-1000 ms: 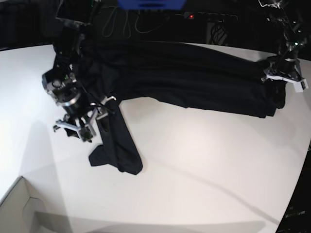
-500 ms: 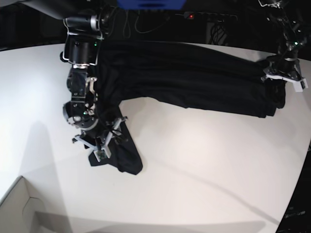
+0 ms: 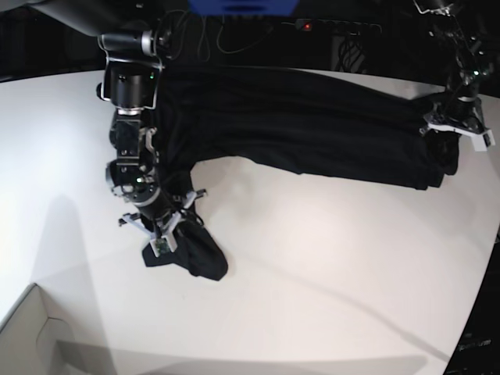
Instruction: Layout the t-shirt on the table in an organized manner, then fold the t-shirt properly
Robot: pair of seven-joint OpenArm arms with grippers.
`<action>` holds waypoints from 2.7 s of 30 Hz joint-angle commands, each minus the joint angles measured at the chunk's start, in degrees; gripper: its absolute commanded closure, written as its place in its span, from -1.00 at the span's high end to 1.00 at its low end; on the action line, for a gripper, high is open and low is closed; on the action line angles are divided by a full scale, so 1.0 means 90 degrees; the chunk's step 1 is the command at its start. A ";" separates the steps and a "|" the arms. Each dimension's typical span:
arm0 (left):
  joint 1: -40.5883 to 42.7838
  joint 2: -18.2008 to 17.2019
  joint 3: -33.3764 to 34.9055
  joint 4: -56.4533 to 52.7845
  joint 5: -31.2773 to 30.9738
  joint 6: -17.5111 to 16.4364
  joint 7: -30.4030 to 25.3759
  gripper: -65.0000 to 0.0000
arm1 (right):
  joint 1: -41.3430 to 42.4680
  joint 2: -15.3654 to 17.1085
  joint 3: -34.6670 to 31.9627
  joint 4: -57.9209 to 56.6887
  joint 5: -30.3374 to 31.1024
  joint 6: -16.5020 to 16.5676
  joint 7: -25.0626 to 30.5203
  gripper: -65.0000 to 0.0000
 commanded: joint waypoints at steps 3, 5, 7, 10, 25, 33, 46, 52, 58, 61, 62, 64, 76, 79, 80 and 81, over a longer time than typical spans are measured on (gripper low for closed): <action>-0.0032 -0.0086 -0.0029 0.0087 -0.0063 -0.0025 -0.0135 -0.24 | 0.0154 0.0001 0.0009 0.0262 0.0039 -0.0028 0.0116 -1.00; -0.0032 -0.0086 -0.0029 0.0097 -0.0063 -0.0025 -0.0135 -0.24 | 0.0095 -0.0018 0.0000 0.0584 0.0039 -0.0028 0.0116 -1.00; -0.0032 -0.0086 -0.0029 0.0097 -0.0063 -0.0025 -0.0135 -0.24 | -0.0071 -0.0047 -0.0010 0.0985 0.0059 -0.0028 0.0096 -1.00; -0.0032 -0.0086 -0.0029 0.0097 -0.0063 -0.0025 -0.0135 -0.24 | -0.0383 -0.0213 -0.0206 0.1825 0.0069 -0.0019 0.0077 -1.00; -0.0032 -0.0086 -0.0029 0.0146 -0.0112 -0.0025 -0.0135 -0.24 | -0.3197 -0.0350 -0.3146 0.5478 0.0079 -0.0009 0.0067 -1.00; -0.0032 -0.0086 -0.0029 0.0146 -0.0112 -0.0025 -0.0135 -0.24 | -0.3998 -0.0340 -0.4386 0.5751 0.0039 -0.0009 0.0067 -1.00; -0.0032 -0.0135 -0.0048 0.0155 -0.0121 -0.0025 -0.0135 -0.24 | -0.4515 0.0109 -0.4923 0.5331 0.0030 -0.0009 0.0087 -0.48; -0.0032 -0.0125 -0.0068 0.0634 -0.0121 -0.0025 -0.0135 -0.24 | -0.4711 0.0255 -0.4748 0.5869 0.0030 -0.0009 0.0077 -0.02; -0.0032 -0.0086 -0.0048 0.1337 -0.0121 -0.0025 -0.0135 -0.24 | -0.4925 0.0255 -0.3947 0.6181 0.0059 -0.0009 0.0096 0.00; -0.0032 0.0070 -0.0029 0.1718 -0.0209 -0.0025 -0.0125 -0.21 | -0.5121 0.0255 -0.3497 0.6191 0.0059 -0.0009 0.0116 0.00; -0.0023 0.0148 -0.0019 0.1855 -0.0297 -0.0025 -0.0125 -0.14 | -0.5179 0.0255 -0.3361 0.6191 0.0059 -0.0009 0.0116 0.00; -0.0003 0.0246 0.0177 0.2099 -0.0395 -0.0025 -0.0018 0.06 | -0.5336 0.0255 -0.3077 0.6191 0.0059 -0.0009 0.0116 0.00; -0.0941 0.0431 0.3537 0.1367 0.0142 0.0053 0.0412 0.31 | -0.5717 0.0255 -0.1925 0.6181 0.0069 -0.0009 0.0106 0.00; -0.1302 0.0754 0.3586 0.0820 0.0582 0.0053 0.0412 0.31 | -0.5785 0.0255 -0.1759 0.6181 0.0069 -0.0009 0.0096 0.00; -0.1400 0.0861 0.3586 0.0663 0.0797 0.0053 0.0412 0.31 | -0.5844 0.0255 -0.1690 0.6181 0.0069 -0.0009 0.0106 0.00; -0.1478 0.0949 0.3586 0.0517 0.0982 0.0053 0.0412 0.31 | -0.5873 0.0255 -0.1632 0.6181 0.0069 -0.0009 0.0116 0.00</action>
